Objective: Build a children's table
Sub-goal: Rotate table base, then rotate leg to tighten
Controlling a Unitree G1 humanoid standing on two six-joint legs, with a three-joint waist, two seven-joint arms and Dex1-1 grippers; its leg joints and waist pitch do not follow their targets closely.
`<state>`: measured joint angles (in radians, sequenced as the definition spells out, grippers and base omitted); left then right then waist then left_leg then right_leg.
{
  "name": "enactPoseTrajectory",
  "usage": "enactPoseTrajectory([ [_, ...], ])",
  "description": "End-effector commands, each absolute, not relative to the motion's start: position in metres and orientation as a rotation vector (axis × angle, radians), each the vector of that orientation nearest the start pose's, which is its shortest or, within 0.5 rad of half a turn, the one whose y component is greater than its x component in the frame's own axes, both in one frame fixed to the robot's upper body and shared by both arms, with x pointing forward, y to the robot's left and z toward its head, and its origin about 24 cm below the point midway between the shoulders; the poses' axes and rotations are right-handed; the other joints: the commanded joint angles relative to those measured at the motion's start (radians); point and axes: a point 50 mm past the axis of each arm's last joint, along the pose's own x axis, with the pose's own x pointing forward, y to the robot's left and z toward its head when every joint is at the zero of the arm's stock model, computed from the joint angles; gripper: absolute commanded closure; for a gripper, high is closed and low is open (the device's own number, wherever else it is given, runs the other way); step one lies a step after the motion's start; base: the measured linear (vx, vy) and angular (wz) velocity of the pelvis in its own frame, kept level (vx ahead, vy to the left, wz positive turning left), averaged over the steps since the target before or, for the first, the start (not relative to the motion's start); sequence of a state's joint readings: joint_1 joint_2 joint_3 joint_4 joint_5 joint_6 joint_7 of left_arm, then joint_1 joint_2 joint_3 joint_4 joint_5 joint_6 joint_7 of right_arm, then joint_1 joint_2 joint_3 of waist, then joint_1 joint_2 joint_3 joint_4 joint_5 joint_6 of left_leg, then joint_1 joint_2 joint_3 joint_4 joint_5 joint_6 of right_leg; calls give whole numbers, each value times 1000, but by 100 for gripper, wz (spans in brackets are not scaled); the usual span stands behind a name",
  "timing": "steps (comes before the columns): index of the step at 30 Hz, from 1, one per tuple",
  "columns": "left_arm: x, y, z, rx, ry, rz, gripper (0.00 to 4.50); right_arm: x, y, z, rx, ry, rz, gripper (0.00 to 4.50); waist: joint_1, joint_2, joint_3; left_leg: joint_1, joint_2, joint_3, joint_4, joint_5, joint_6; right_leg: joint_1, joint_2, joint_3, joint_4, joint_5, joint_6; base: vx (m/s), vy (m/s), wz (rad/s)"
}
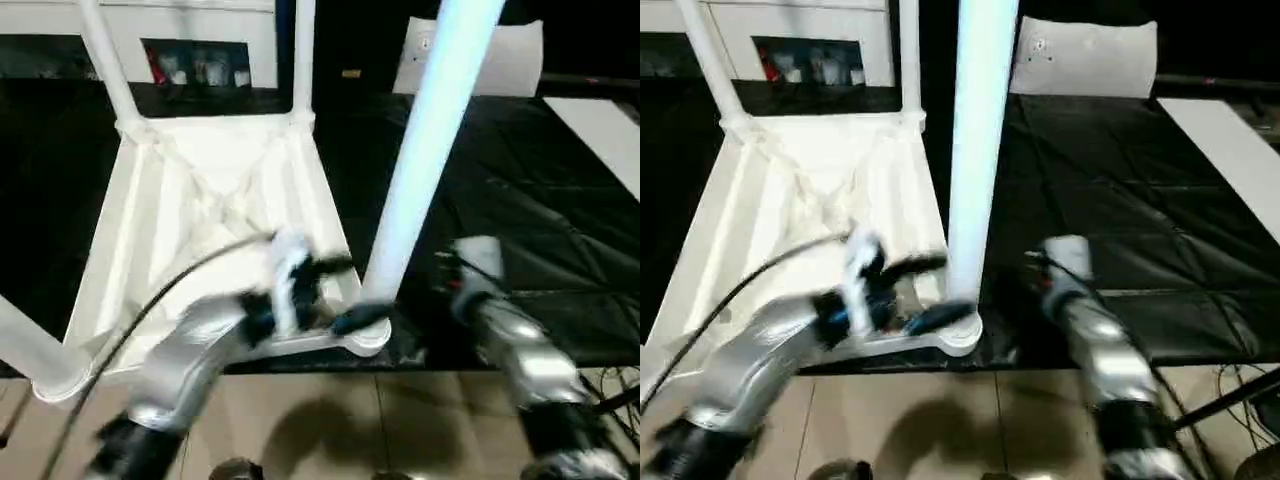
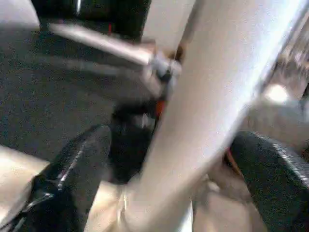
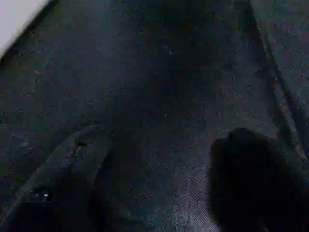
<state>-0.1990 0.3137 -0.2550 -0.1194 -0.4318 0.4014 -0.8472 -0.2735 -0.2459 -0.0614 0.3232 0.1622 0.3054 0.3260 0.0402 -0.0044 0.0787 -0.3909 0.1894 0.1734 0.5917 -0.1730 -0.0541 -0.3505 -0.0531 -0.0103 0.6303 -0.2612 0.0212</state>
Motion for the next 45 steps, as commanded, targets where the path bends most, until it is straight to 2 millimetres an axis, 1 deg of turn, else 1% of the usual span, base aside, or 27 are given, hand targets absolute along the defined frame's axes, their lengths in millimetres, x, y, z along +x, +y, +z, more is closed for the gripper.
enactPoseTrajectory([
  [1,240,93,80,-43,185,-1237,55,295,-192,35,11,305,303,0,5,7,-55,29,41,-12,-75,-168,-6,20,-61,30,-67,105,-211,0,0,0],
  [2,236,98,76,6,218,-1225,55,291,-194,38,7,293,321,0,5,12,-54,27,40,-13,-75,-165,-4,18,-62,30,-66,102,-212,0,0,0],
  [3,232,103,72,53,248,-1216,79,287,-195,42,1,277,334,0,5,13,-52,27,39,-13,-76,-173,3,18,-61,30,-69,86,-208,0,0,0],
  [4,225,112,66,117,301,-1194,83,280,-198,47,-22,250,355,0,5,12,-49,26,39,-12,-78,-183,4,17,-61,31,-73,55,-203,0,0,0],
  [5,225,112,66,117,301,-1194,86,280,-198,47,-22,250,355,0,6,11,-48,27,40,-12,-78,-186,3,16,-62,31,-74,42,-200,0,0,0],
  [6,221,117,63,152,346,-1184,103,275,-198,51,-49,230,387,0,5,13,-44,30,39,-11,-82,-214,-5,9,-61,32,-80,-28,-197,0,0,0],
  [7,219,118,63,163,362,-1182,103,273,-198,52,-59,225,404,0,7,15,-42,30,40,-11,-84,-225,-9,8,-62,32,-81,-53,-195,0,0,0],
  [9,217,120,62,172,381,-1179,127,268,-196,54,-69,226,436,0,8,16,-40,33,41,-12,-87,-243,-19,4,-62,34,-84,-92,-191,0,0,0],
  [11,214,122,62,190,411,-1179,132,258,-193,57,-74,239,523,0,9,15,-41,30,41,-13,-87,-240,-20,5,-63,34,-85,-91,-191,0,0,0],
  [12,214,123,62,195,423,-1175,147,249,-191,60,-63,263,593,0,9,11,-39,30,41,-13,-86,-235,-12,6,-61,36,-86,-76,-184,0,0,0],
  [13,214,123,61,200,437,-1171,155,240,-191,61,-57,294,668,0,12,11,-41,29,39,-13,-84,-215,0,10,-60,35,-83,-46,-182,0,0,0],
  [16,214,125,60,232,467,-1158,178,225,-195,65,-70,342,772,0,18,10,-46,27,39,-14,-79,-165,23,14,-63,34,-80,22,-184,0,0,0],
  [17,214,126,60,238,470,-1157,178,223,-195,66,-72,347,784,0,17,8,-45,27,38,-13,-79,-160,27,12,-62,34,-80,28,-187,0,0,0],
  [19,217,127,59,270,488,-1141,205,213,-199,69,-79,374,852,0,19,7,-45,26,38,-14,-77,-159,35,15,-64,33,-81,26,-188,0,0,0],
  [20,218,128,59,276,496,-1137,205,210,-199,71,-80,386,879,0,20,6,-44,25,38,-14,-77,-163,38,15,-65,33,-82,13,-189,0,0,0],
  [21,219,128,59,279,501,-1135,224,207,-200,72,-82,393,903,0,20,9,-44,27,39,-14,-79,-175,36,14,-66,33,-85,-15,-192,0,0,0],
  [23,220,128,59,273,516,-1138,233,202,-200,74,-79,409,944,0,18,8,-42,27,39,-14,-80,-190,32,11,-67,33,-87,-48,-200,0,0,0],
  [24,222,127,59,285,525,-1148,246,198,-198,76,-80,422,973,0,19,10,-44,28,40,-15,-79,-194,29,13,-68,33,-88,-63,-202,0,0,0],
  [27,225,126,59,311,523,-1147,269,195,-196,78,-85,432,995,0,20,10,-46,29,40,-15,-77,-183,30,13,-69,33,-87,-58,-205,0,0,0],
  [28,227,126,59,319,520,-1149,269,195,-196,78,-84,433,1002,0,21,9,-48,29,40,-16,-77,-174,32,13,-68,33,-86,-45,-207,0,0,0],
  [29,228,126,60,324,515,-1149,287,194,-195,79,-82,433,1007,0,21,8,-49,28,39,-16,-76,-168,34,14,-67,33,-85,-36,-208,0,0,0],
  [30,231,126,61,330,510,-1154,287,194,-193,79,-81,431,1015,0,22,10,-52,28,38,-16,-73,-154,36,15,-68,32,-81,-13,-213,0,0,0],
  [33,235,126,62,352,509,-1163,315,194,-192,80,-84,431,1025,0,23,10,-53,27,38,-16,-74,-150,40,15,-68,31,-81,-1,-219,0,0,0],
  [38,244,132,59,429,525,-1195,348,194,-190,79,-100,433,1037,0,25,11,-57,28,38,-15,-70,-131,44,18,-69,31,-76,30,-224,0,0,0],
  [39,246,132,59,442,524,-1198,367,194,-190,79,-99,433,1037,0,25,11,-58,28,37,-15,-70,-136,44,18,-69,30,-75,33,-226,0,0,0],
  [44,259,134,58,527,495,-1265,389,194,-188,80,-104,422,1035,0,27,11,-57,30,39,-15,-72,-167,35,17,-73,30,-80,-15,-227,0,0,0],
  [45,261,135,57,551,489,-1280,411,194,-188,80,-107,419,1033,0,27,13,-58,32,38,-14,-72,-181,29,15,-73,31,-82,-38,-224,0,0,0],
])
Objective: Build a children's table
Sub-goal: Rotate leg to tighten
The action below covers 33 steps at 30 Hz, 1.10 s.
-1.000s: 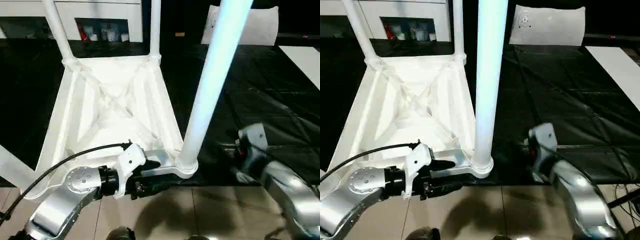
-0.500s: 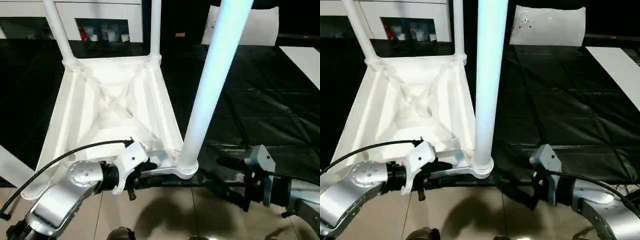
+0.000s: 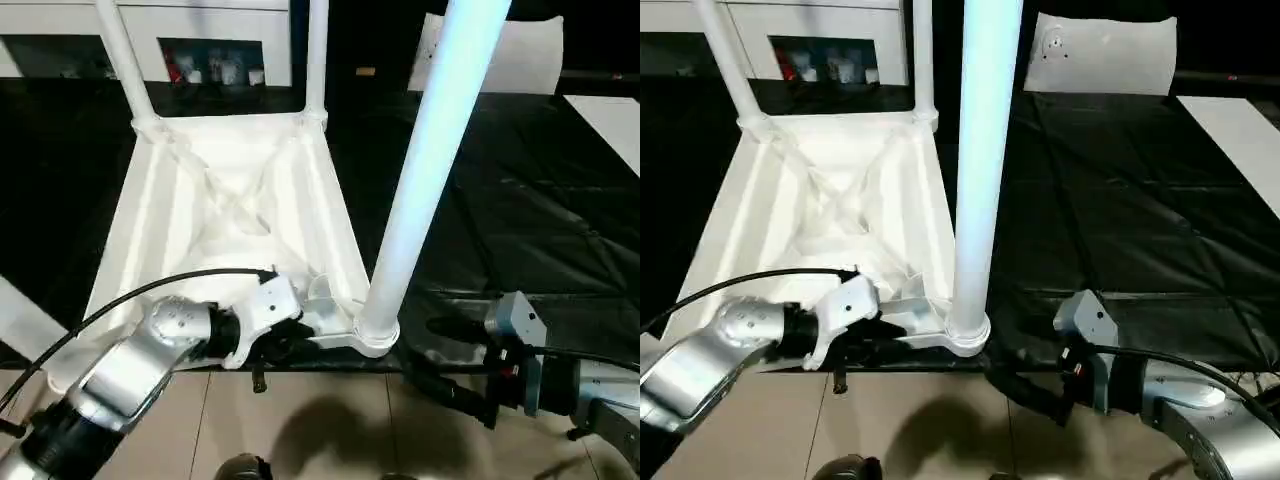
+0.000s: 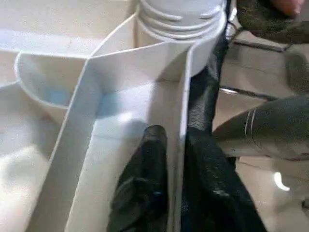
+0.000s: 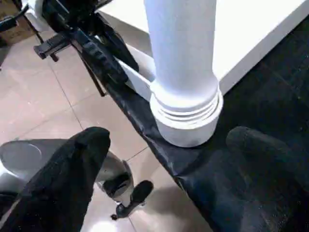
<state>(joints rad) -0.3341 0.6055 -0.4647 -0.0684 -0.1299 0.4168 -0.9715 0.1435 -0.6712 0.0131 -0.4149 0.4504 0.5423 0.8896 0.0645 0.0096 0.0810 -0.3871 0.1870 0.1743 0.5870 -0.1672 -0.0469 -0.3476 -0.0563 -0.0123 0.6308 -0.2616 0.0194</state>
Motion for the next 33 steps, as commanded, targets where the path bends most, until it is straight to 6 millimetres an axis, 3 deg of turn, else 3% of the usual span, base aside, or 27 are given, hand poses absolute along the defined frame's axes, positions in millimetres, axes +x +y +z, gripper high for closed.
enactPoseTrajectory([
  [1,264,137,56,574,492,-1281,411,195,-188,80,-107,414,1029,0,3,-3,-59,27,41,-16,-69,-198,17,13,-71,33,-84,-57,-217,0,0,0],
  [4,271,140,55,678,459,-1330,441,197,-188,80,-108,399,1013,0,3,-3,-57,27,42,-18,-74,-228,5,10,-74,34,-90,-114,-206,0,0,0],
  [6,279,141,58,700,395,-1356,441,198,-187,81,-108,387,1006,0,3,-3,-56,30,42,-17,-76,-272,-15,5,-77,36,-96,-200,-194,0,0,0],
  [9,292,139,66,712,309,-1369,441,199,-186,81,-106,373,995,0,5,-4,-59,29,42,-18,-76,-273,-20,4,-80,35,-97,-226,-185,0,0,0],
  [14,300,132,73,716,217,-1415,441,202,-186,83,-111,345,968,0,11,-5,-62,28,46,-17,-77,-260,-19,2,-81,34,-89,-170,-197,0,0,0],
  [15,300,128,74,726,190,-1439,441,203,-186,84,-115,336,961,0,14,-6,-63,28,46,-16,-75,-237,-9,2,-80,34,-86,-125,-207,0,0,0],
  [22,297,110,74,731,45,-1581,441,214,-182,87,-127,293,937,0,36,-8,-68,28,47,-10,-68,-181,13,4,-81,33,-76,-34,-214,0,0,0],
  [24,297,110,73,702,51,-1581,441,215,-181,87,-127,291,944,0,42,-7,-69,30,48,-8,-68,-179,20,1,-82,32,-75,-29,-215,0,0,0],
  [27,295,112,71,653,78,-1612,441,220,-177,87,-119,290,973,0,42,-12,-64,27,46,-7,-71,-196,16,0,-84,32,-80,-93,-207,0,0,0],
  [30,293,116,66,620,161,-1656,441,228,-172,87,-110,271,1009,0,42,-8,-64,31,48,-7,-73,-218,5,-4,-85,33,-83,-140,-204,0,0,0],
  [33,295,121,63,640,227,-1686,448,236,-166,88,-76,245,1093,18,38,-15,-62,26,47,-7,-73,-204,12,-2,-86,32,-82,-133,-207,0,0,0],
])
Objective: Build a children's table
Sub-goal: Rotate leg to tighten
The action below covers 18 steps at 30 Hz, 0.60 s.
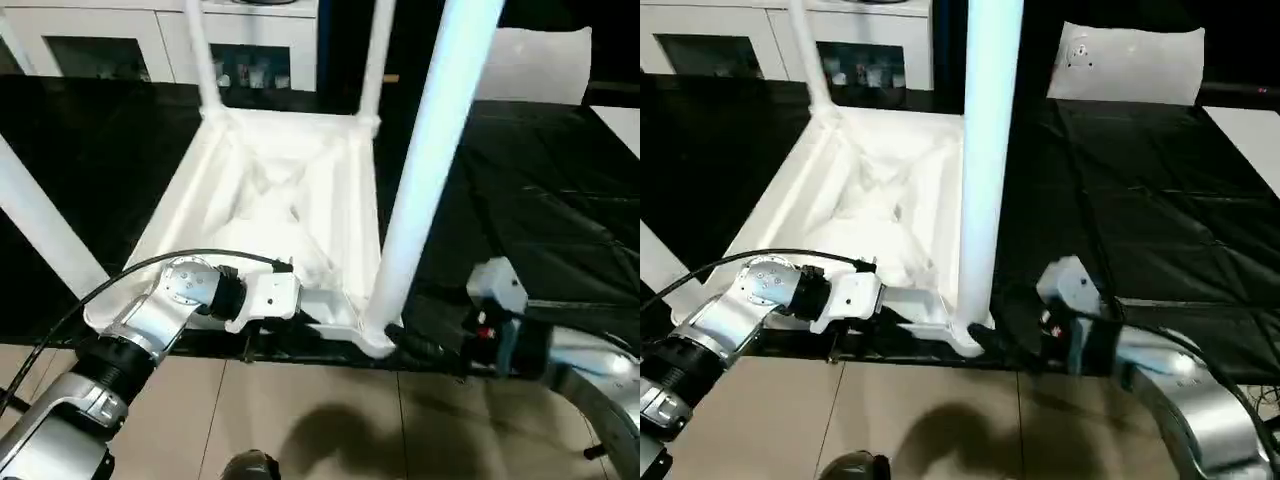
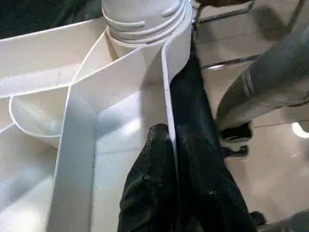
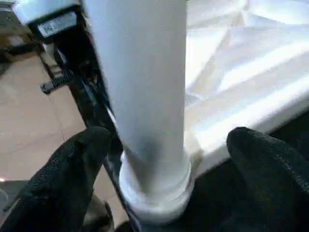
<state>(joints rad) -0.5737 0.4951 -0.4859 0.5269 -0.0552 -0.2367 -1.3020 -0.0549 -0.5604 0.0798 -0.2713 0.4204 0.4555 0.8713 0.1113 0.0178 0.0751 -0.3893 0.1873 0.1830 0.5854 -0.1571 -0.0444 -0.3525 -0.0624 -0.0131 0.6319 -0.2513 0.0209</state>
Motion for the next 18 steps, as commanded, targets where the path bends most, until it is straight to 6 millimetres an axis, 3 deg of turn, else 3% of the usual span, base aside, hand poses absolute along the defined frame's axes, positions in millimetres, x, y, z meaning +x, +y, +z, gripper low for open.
enactPoseTrajectory([
  [1,295,122,63,647,236,-1693,450,239,-164,88,-65,239,1117,29,-11,-23,-55,29,46,-14,-69,-214,14,1,-81,33,-83,-145,-213,0,0,0],
  [5,295,122,64,640,257,-1732,450,245,-163,89,-63,241,1166,56,-7,-22,-66,26,46,-12,-62,-131,43,4,-75,30,-65,4,-230,0,0,0],
  [7,295,122,66,617,279,-1773,450,250,-162,88,-79,252,1242,76,-7,-25,-70,19,42,-8,-52,-74,84,5,-71,25,-52,115,-251,0,0,0],
  [8,294,122,66,607,290,-1784,450,251,-162,88,-87,258,1271,79,-7,-27,-68,18,42,-6,-51,-74,92,3,-70,26,-53,121,-252,0,0,0],
  [11,295,122,68,599,311,-1809,450,253,-161,88,-93,272,1329,114,-6,-29,-63,18,45,-5,-54,-113,95,2,-75,25,-57,58,-258,0,0,0],
  [15,298,124,70,616,337,-1836,450,255,-161,88,-124,306,1435,133,-5,-32,-55,24,49,-1,-59,-173,61,-3,-77,28,-69,-47,-258,0,0,0],
  [18,301,125,71,619,356,-1847,450,257,-163,87,-158,348,1525,160,-6,-36,-52,26,51,1,-61,-189,55,-6,-78,27,-70,-70,-260,0,0,0],
])
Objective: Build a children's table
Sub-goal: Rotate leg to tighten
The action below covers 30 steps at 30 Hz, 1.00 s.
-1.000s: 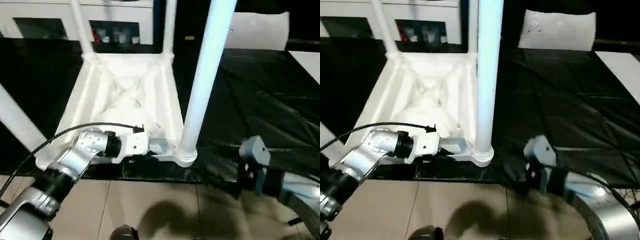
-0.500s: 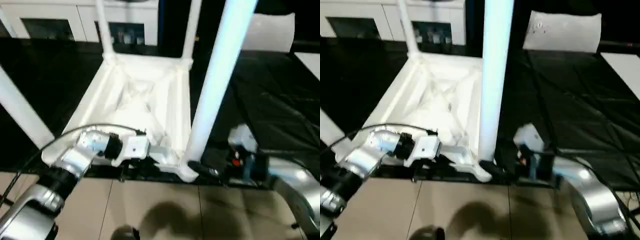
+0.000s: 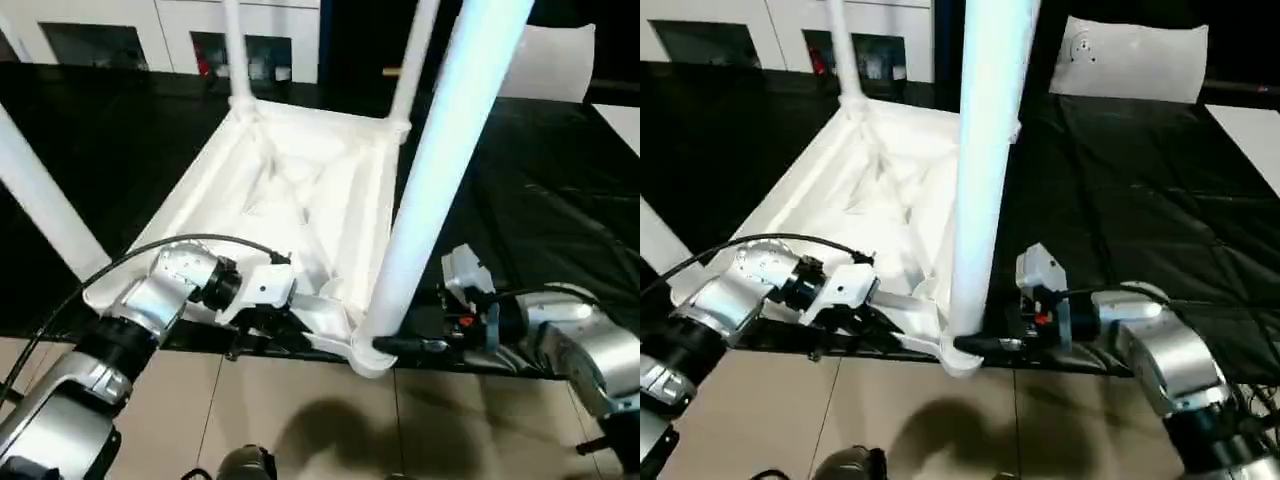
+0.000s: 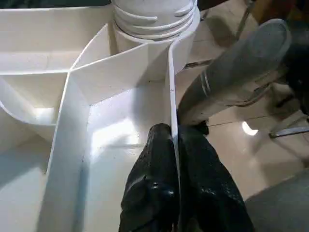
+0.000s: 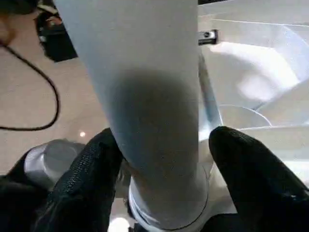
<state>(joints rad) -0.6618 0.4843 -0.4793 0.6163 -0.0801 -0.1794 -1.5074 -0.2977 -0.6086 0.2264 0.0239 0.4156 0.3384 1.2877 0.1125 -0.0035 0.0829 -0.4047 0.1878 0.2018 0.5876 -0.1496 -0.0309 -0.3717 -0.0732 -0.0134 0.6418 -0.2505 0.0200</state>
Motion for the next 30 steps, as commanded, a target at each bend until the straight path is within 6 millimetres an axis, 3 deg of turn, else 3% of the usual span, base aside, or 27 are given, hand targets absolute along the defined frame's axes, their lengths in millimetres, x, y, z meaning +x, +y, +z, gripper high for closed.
enactPoseTrajectory([
  [1,301,125,71,619,356,-1847,450,257,-163,87,-158,348,1525,162,-8,-17,-60,41,50,-17,-63,-197,41,14,-67,28,-79,-68,-263,0,0,0],
  [8,302,125,72,598,365,-1849,450,263,-161,86,-173,364,1564,240,-8,-21,-53,39,51,-16,-65,-197,50,11,-70,28,-80,-68,-267,0,0,0],
  [12,302,126,69,594,384,-1839,450,264,-157,84,-169,363,1589,253,-8,-21,-49,38,51,-18,-69,-209,46,10,-71,29,-83,-91,-262,0,0,0],
  [17,307,127,66,602,413,-1742,450,260,-153,82,-124,358,1587,255,-9,-12,-37,42,54,-21,-78,-273,21,4,-73,32,-92,-167,-253,0,0,0],
  [18,315,124,66,578,412,-1628,450,258,-149,79,-71,345,1539,256,-7,-3,-29,43,54,-23,-82,-301,9,-1,-75,34,-96,-198,-249,0,0,0],
  [19,319,122,66,547,413,-1555,450,256,-145,77,-36,334,1498,256,-6,0,-22,51,56,-24,-87,-358,-10,-8,-74,37,-106,-251,-242,0,0,0],
  [20,319,122,66,547,413,-1555,450,256,-145,77,-36,334,1498,256,-8,-5,-19,54,56,-24,-90,-389,-20,-10,-74,39,-109,-288,-237,0,0,0],
  [22,325,116,69,481,394,-1474,450,254,-139,72,-9,324,1418,256,-13,-6,-13,48,50,-34,-96,-418,-41,-8,-81,38,-118,-400,-201,0,0,0],
  [23,328,110,70,447,380,-1430,450,255,-134,67,-17,327,1343,256,-12,-2,-13,51,51,-35,-97,-417,-46,-12,-82,40,-119,-406,-194,0,0,0],
  [24,334,98,71,403,357,-1350,450,256,-127,59,-25,330,1227,256,-19,-5,-12,49,48,-36,-102,-408,-48,-11,-81,38,-122,-403,-183,0,0,0],
  [25,336,92,72,383,349,-1317,450,257,-123,56,-25,331,1174,256,-27,-7,-10,42,43,-39,-108,-400,-53,-7,-78,34,-124,-412,-170,0,0,0],
  [27,337,83,71,350,340,-1285,450,258,-117,54,-3,336,1108,257,-34,-12,-10,40,38,-42,-110,-393,-45,-5,-81,31,-131,-448,-148,0,0,0],
  [28,338,78,72,338,332,-1260,450,259,-114,53,11,337,1074,258,-37,-5,-9,41,39,-44,-113,-390,-37,-7,-83,30,-134,-443,-147,0,0,0],
  [30,340,65,72,295,318,-1199,450,263,-104,51,47,341,966,259,-45,-6,-12,43,39,-43,-117,-393,-31,-8,-78,29,-135,-408,-149,0,0,0],
])
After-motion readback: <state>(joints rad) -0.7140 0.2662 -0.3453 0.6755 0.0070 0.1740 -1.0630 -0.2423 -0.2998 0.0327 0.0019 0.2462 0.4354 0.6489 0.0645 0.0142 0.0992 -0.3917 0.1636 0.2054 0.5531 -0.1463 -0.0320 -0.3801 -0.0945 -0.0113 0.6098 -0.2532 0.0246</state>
